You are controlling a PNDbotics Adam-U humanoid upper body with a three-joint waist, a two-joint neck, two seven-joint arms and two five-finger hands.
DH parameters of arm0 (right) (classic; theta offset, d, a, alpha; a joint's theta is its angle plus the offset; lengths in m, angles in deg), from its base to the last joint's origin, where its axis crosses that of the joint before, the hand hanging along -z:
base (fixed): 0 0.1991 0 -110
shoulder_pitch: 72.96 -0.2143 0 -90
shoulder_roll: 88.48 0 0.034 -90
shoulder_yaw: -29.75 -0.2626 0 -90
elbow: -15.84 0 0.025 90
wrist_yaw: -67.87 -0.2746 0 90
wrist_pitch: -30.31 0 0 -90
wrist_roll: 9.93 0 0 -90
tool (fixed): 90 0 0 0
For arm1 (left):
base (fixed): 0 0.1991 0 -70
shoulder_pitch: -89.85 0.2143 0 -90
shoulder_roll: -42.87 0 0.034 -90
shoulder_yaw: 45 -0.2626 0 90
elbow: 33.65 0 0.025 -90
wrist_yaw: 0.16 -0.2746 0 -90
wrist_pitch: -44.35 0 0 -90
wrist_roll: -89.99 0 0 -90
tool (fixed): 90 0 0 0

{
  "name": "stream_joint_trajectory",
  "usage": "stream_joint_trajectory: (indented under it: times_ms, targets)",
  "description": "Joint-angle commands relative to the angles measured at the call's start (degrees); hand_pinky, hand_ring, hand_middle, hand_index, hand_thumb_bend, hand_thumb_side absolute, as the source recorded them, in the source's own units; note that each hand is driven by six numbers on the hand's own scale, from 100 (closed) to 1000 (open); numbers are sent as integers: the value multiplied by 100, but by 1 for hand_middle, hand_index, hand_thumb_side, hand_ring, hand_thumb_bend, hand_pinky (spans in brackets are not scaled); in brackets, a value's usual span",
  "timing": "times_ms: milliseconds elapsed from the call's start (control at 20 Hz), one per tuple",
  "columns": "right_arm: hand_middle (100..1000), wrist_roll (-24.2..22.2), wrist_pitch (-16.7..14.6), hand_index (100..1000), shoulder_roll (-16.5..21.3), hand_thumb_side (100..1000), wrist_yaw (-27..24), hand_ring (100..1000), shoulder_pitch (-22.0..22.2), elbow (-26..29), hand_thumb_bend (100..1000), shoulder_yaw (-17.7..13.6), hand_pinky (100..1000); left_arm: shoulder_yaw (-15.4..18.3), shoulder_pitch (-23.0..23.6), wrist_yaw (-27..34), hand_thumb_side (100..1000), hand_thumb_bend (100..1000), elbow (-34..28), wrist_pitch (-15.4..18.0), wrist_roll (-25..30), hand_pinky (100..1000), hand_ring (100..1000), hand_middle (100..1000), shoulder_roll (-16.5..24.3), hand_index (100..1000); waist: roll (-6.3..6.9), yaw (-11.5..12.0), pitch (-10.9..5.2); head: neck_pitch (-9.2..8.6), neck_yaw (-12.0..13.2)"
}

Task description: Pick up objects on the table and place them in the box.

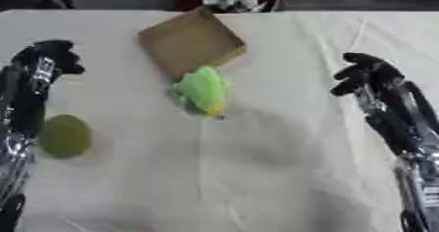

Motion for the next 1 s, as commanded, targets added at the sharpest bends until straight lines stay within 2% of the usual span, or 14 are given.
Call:
stream_joint_trajectory:
  times_ms: [50, 250, 350, 450, 500, 550, 650, 1000]
  targets:
    - [597, 18, -5, 831, 95, 640, 23, 558, -36, 102, 100, -33, 604, -45, -125, -268, 610, 100, -160, 4, 374, 694, 604, 604, 628, 752, 19, -12, -89, 30, 23]
    - [597, 20, -4, 831, 120, 641, 34, 557, -29, 95, 100, -32, 604, -87, -207, -680, 539, 167, -167, 4, 909, 714, 629, 640, 1376, 779, 56, -25, -92, 30, 7]
    - [597, 13, -3, 830, 130, 641, 40, 557, -21, 88, 100, -27, 604, -91, -236, -1026, 480, 231, -148, -23, 1214, 722, 646, 667, 1723, 802, 76, -30, -94, 30, -2]
    - [597, 16, 1, 830, 136, 642, 47, 557, -8, 81, 100, -32, 604, -89, -235, -1400, 462, 258, -111, -44, 1562, 724, 651, 678, 2021, 809, 95, -41, -95, 30, -14]
    - [597, 18, 2, 830, 140, 642, 51, 557, -3, 79, 100, -33, 603, -82, -227, -1583, 434, 309, -87, -49, 1729, 727, 661, 696, 2151, 821, 105, -45, -93, 30, -24]
    - [597, 18, 2, 830, 144, 642, 53, 557, 0, 78, 100, -32, 603, -71, -223, -1779, 434, 309, -63, -46, 1899, 727, 661, 696, 2258, 821, 111, -48, -91, 30, -31]
    - [597, 15, 2, 830, 150, 642, 57, 557, 3, 76, 100, -29, 603, -71, -224, -2155, 419, 388, 3, -24, 2236, 734, 679, 725, 2419, 837, 123, -49, -90, 30, -43]
    - [597, 9, 2, 830, 157, 642, 61, 556, 5, 74, 100, -26, 603, -134, -246, -3200, 351, 469, 251, 277, 3367, 751, 705, 760, 2589, 857, 135, -70, -88, 30, -80]
